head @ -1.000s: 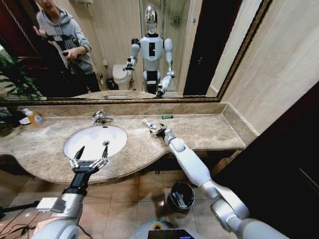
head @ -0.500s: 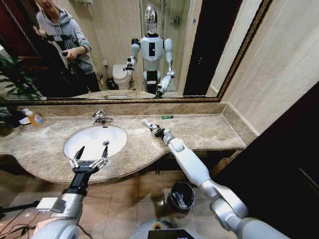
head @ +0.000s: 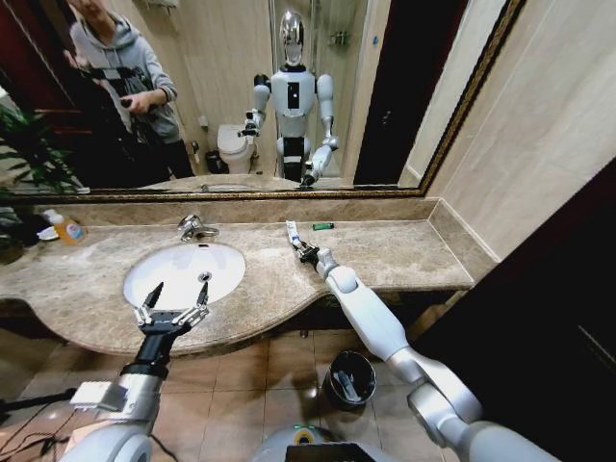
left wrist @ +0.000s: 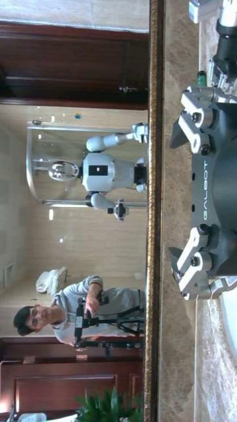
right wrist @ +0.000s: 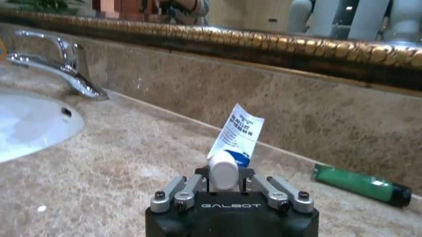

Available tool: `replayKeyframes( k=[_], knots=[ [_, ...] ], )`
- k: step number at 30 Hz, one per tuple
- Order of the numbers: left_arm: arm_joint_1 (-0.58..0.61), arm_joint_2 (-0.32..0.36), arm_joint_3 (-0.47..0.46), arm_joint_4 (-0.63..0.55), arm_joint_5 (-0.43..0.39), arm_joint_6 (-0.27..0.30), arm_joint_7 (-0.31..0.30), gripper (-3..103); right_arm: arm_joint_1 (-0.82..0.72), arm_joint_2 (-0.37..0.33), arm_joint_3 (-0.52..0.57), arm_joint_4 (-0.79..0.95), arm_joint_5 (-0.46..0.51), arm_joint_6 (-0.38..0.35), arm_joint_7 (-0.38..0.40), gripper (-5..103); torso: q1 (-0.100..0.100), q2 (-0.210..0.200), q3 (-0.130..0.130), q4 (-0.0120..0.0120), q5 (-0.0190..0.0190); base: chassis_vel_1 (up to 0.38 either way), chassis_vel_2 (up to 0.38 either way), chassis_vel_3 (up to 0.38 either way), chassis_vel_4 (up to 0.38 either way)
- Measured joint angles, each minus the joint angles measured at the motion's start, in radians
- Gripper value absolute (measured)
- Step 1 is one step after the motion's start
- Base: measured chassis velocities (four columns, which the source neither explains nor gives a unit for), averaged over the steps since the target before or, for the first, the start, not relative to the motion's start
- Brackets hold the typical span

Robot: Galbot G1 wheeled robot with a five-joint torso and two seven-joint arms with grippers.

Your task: Pick up the trash from the sink and place it in the trash bin.

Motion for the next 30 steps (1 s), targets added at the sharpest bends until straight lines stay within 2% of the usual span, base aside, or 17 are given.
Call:
replayKeyframes(
  k=[9,11,12,14,17,20,21,24,26,28,30],
  knots=[
    [0.0,0.0,0.0,0.0,0.0,0.0,0.0,100,-0.118,-0.074,0.061,0.201,0.041,-0.018,0.017,25,0.0,0.0,0.0,0.0002,0.0,0.0,0.0,0.0,0.0],
    [0.0,0.0,0.0,0.0,0.0,0.0,0.0,100,-0.227,-0.125,0.119,0.311,0.042,0.014,0.02,25,0.0,0.0,0.0,0.0001,0.0002,0.0,0.0,0.0,0.0],
    [0.0,0.0,0.0,0.0,0.0,0.0,0.0,100,-0.227,-0.125,0.119,0.311,0.042,0.014,0.02,25,0.0,0.0,0.0,0.0001,0.0002,0.0,0.0,0.0,0.0],
    [0.0,0.0,0.0,0.0,0.0,0.0,0.0,100,-0.347,-0.172,0.18,0.42,0.041,0.038,0.025,25,0.0,0.0,0.0,-0.0001,0.0005,0.0,0.0,0.0,0.0],
    [0.0,0.0,0.0,0.0,0.0,0.0,0.0,100,-0.421,-0.201,0.223,0.485,0.038,0.055,0.032,25,0.0,0.0,0.0,-0.0003,0.0003,0.0,0.0,0.0,0.0],
    [0.0,0.0,0.0,0.0,0.0,0.0,0.0,100,-0.539,-0.242,0.296,0.599,0.037,0.067,0.071,25,0.0,0.0,0.0,0.0001,0.0004,0.0,0.0,0.0,0.0],
    [0.0,0.0,0.0,0.0,0.0,0.0,0.0,100,-0.539,-0.242,0.296,0.599,0.037,0.067,0.071,25,0.0,0.0,0.0,0.0001,0.0004,0.0,0.0,0.0,0.0],
    [0.0,0.0,0.0,0.0,0.0,0.0,0.0,100,-0.687,-0.24,0.399,0.702,0.035,0.071,0.079,25,0.0,0.0,0.0,0.0,0.0,0.0,0.0,0.0,0.0],
    [0.0,0.0,0.0,0.0,0.0,0.0,0.0,100,-0.715,-0.236,0.416,0.716,0.033,0.074,0.078,25,0.0,0.0,0.0,-0.0002,0.0001,0.0,0.0,0.0,0.0],
    [0.0,0.0,0.0,0.0,0.0,0.0,0.0,100,-0.837,-0.216,0.488,0.77,0.021,0.1,0.069,25,0.0,0.0,0.0,-0.0001,0.0002,0.0,0.0,0.0,0.0],
    [0.0,0.0,0.0,0.0,0.0,0.0,0.0,100,-0.879,-0.208,0.513,0.786,0.016,0.112,0.064,25,0.0,0.0,0.0,-0.0001,0.0002,0.0,0.0,0.0,0.0]
  ],
)
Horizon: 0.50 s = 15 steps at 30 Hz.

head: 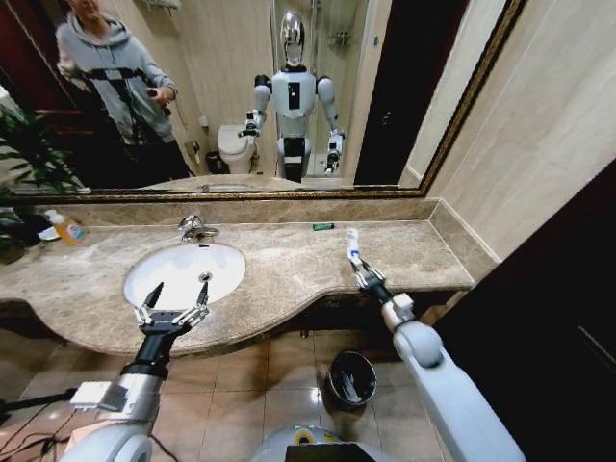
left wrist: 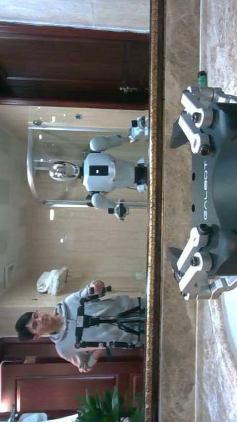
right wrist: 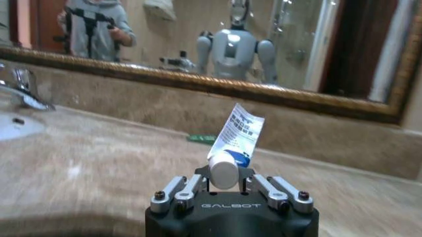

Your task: Pick up the trash from the sink and place it in the trash bin.

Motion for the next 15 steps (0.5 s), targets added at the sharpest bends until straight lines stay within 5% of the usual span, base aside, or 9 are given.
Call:
replayKeyframes(
  k=[8,15],
  knots=[
    [0.0,0.0,0.0,0.0,0.0,0.0,0.0,100,-0.327,0.109,0.073,0.053,-0.088,0.162,-0.016,25,0.0,0.0,0.0,-0.0003,-0.0002,0.0,0.0,0.0,0.0],
    [0.0,0.0,0.0,0.0,0.0,0.0,0.0,100,-0.419,0.169,0.03,-0.027,-0.186,0.254,-0.009,25,0.0,0.0,0.0,-0.0001,-0.0005,0.0,0.0,0.0,0.0]
  ],
)
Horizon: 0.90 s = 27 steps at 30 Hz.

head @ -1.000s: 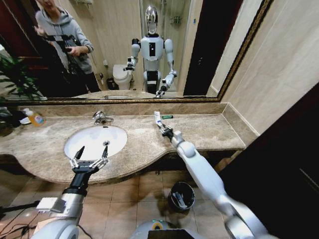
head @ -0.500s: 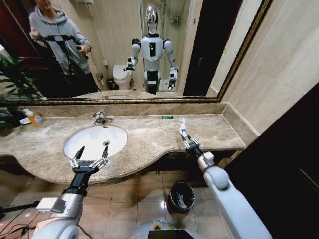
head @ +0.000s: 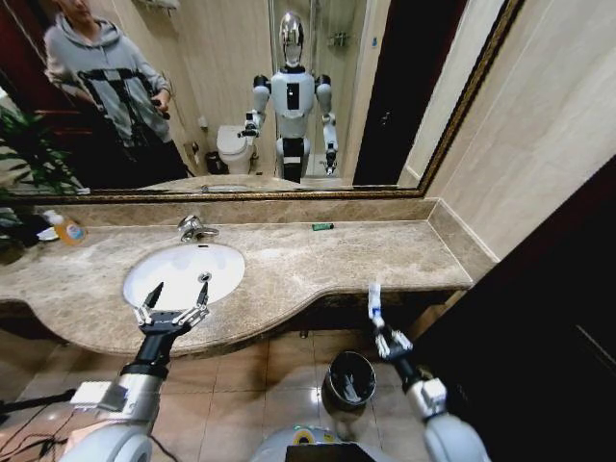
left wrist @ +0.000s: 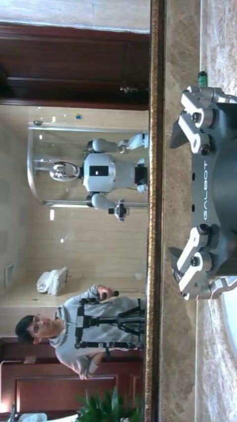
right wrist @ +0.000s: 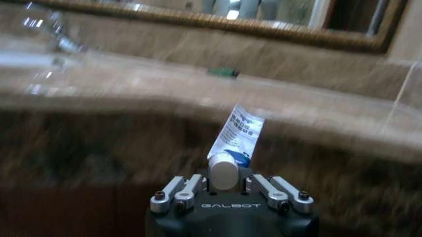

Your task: Pick up the trash from the sink and place it in the trash bin.

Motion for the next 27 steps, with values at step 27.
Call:
replayKeyframes(
  k=[27],
  knots=[
    [0.0,0.0,0.0,0.0,0.0,0.0,0.0,100,0.484,0.075,-0.136,-0.922,-0.241,-0.166,-0.094,25,0.0,0.0,0.0,0.0001,0.0003,0.0,0.0,0.0,0.0]
  ],
)
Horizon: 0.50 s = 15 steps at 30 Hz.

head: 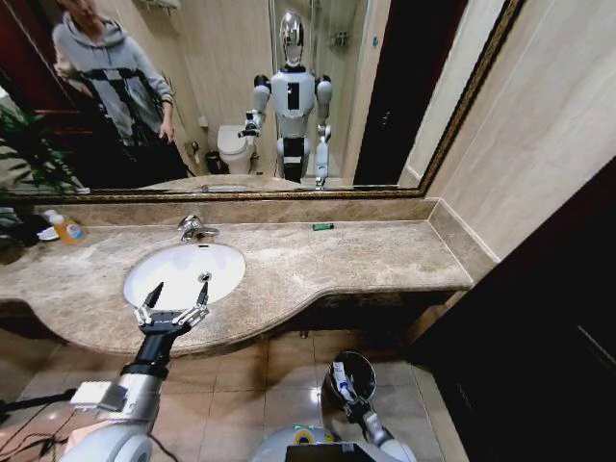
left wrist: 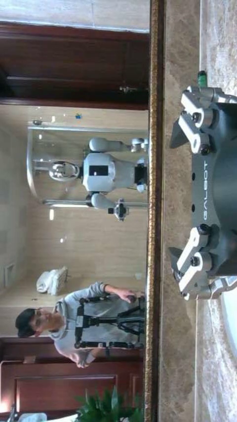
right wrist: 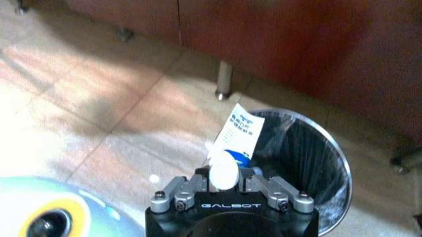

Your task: Pick up the trash from the sink and place it in the trash bin.

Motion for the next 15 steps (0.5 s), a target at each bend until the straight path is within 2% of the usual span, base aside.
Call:
replayKeyframes(
  k=[5,15],
  knots=[
    [0.0,0.0,0.0,0.0,0.0,0.0,0.0,100,0.102,-0.001,0.007,-0.131,-0.005,-0.01,-0.022,25,0.0,0.0,0.0,0.0,-0.0001,0.0,0.0,0.0,0.0],
    [0.0,0.0,0.0,0.0,0.0,0.0,0.0,100,0.178,-0.017,0.016,-0.191,-0.002,-0.013,-0.027,25,0.0,0.0,0.0,0.0002,0.0001,0.0,0.0,0.0,0.0]
  ],
)
